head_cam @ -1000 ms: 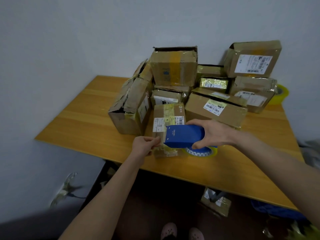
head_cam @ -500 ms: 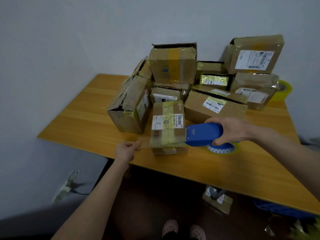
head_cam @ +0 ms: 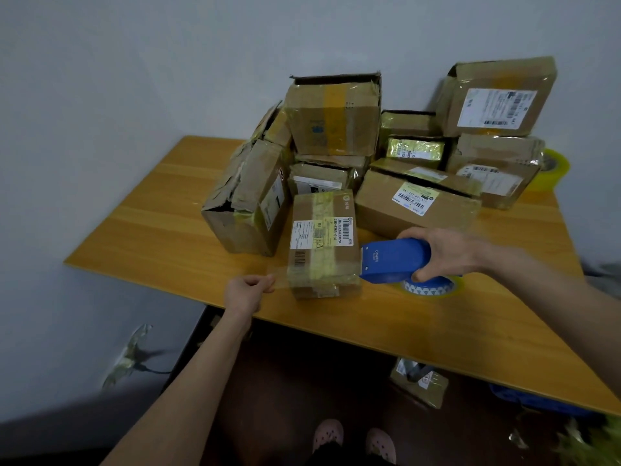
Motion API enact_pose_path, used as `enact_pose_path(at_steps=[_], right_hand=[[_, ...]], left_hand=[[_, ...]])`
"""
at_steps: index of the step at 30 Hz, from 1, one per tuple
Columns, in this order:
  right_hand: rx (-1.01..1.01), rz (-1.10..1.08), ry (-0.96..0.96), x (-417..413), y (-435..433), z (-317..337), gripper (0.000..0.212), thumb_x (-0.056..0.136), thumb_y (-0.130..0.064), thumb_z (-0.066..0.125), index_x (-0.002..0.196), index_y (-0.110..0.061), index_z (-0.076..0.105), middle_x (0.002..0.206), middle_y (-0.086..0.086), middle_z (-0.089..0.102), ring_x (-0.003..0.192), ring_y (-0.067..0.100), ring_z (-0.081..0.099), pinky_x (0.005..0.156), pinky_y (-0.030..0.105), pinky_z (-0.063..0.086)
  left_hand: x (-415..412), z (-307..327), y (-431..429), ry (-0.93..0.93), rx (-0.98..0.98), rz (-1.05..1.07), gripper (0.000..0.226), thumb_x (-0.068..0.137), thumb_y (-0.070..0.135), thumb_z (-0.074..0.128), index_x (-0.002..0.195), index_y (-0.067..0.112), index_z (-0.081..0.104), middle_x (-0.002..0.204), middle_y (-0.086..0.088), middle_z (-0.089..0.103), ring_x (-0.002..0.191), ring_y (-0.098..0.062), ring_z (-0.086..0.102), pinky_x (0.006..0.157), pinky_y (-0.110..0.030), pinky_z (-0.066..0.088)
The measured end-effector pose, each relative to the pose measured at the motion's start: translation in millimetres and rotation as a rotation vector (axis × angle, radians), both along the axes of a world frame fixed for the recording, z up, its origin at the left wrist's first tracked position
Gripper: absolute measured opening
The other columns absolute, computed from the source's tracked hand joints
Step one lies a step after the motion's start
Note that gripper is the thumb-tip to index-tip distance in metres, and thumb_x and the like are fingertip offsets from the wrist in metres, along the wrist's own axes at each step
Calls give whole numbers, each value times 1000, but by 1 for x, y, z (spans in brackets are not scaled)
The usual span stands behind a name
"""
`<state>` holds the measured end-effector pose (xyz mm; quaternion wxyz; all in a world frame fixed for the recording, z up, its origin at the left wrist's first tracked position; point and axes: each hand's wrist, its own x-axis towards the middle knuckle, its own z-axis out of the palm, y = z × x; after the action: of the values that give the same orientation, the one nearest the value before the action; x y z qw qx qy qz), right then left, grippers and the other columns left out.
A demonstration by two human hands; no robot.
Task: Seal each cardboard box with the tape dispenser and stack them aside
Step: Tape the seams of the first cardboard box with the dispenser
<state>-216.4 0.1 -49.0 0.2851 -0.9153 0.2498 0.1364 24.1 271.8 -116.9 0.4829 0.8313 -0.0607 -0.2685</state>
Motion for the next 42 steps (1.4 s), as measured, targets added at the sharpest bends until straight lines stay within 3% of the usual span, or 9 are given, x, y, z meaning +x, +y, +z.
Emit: enact_pose_path(at_steps=[5,17,19,22,26,30,33,38,42], right_hand=[[-23,-5,18,3,0,-7,68,71,-38,77,128,-43,40,106,-11,57,90,7,54,68,23,42],[-62,-3,131,15,6,-14,69,72,-44,73,132,-44,38,106,-9,59,97,16,58,87,41,53],[-71,1,145,16,7,-14,70,73,-45,72,133,-43,37,106,-10,59,97,15,58,85,40,53],[-97,7,154,17,10,-13,70,73,-46,71,135,-43,37,107,-10,59,97,16,58,84,39,54],[-123,8,157,19,13,-10,72,73,-48,70,136,-43,35,106,-9,59,95,16,58,79,35,53],[-119,4,152,19,21,-10,72,74,-49,69,137,-41,34,107,-7,58,94,17,57,75,34,51],[-152,-3,161,15,20,-11,72,74,-51,67,137,-41,33,105,-7,57,92,18,57,75,35,53],[-177,-9,158,15,23,-16,75,70,-58,67,135,-42,33,99,-9,55,84,17,56,61,29,43],[-229,23,150,12,21,-16,75,68,-64,65,133,-42,34,95,-10,55,81,16,55,58,26,38]], left_hand=[[0,-5,1,7,11,-5,16,86,25,70,80,11,72,69,2,68,50,-11,41,43,-24,36],[-5,-21,-9,-180,246,-194,30,89,39,64,62,25,68,66,7,68,57,-14,53,52,-25,39],[-3,-16,-10,-199,302,-294,21,90,42,61,85,25,72,76,4,72,64,-17,59,54,-26,42],[1,-3,-16,-229,390,-382,50,91,42,60,135,20,52,96,-2,73,89,-24,66,77,-37,55],[-1,10,-29,-377,522,-417,68,93,35,58,151,26,23,115,-13,65,90,-31,66,75,-42,57],[-1,8,-29,-278,515,-342,78,95,37,54,152,32,2,134,-21,47,103,-36,59,83,-46,55],[4,14,-17,-297,622,-274,72,95,41,52,152,27,12,148,-24,23,117,-40,51,83,-41,49],[-37,20,-28,-953,320,-579,42,89,6,57,130,16,56,138,-6,48,114,-21,55,91,-32,51],[-90,-6,-54,-1023,383,-954,68,92,5,46,151,24,17,158,7,11,147,-13,8,114,-34,2]])
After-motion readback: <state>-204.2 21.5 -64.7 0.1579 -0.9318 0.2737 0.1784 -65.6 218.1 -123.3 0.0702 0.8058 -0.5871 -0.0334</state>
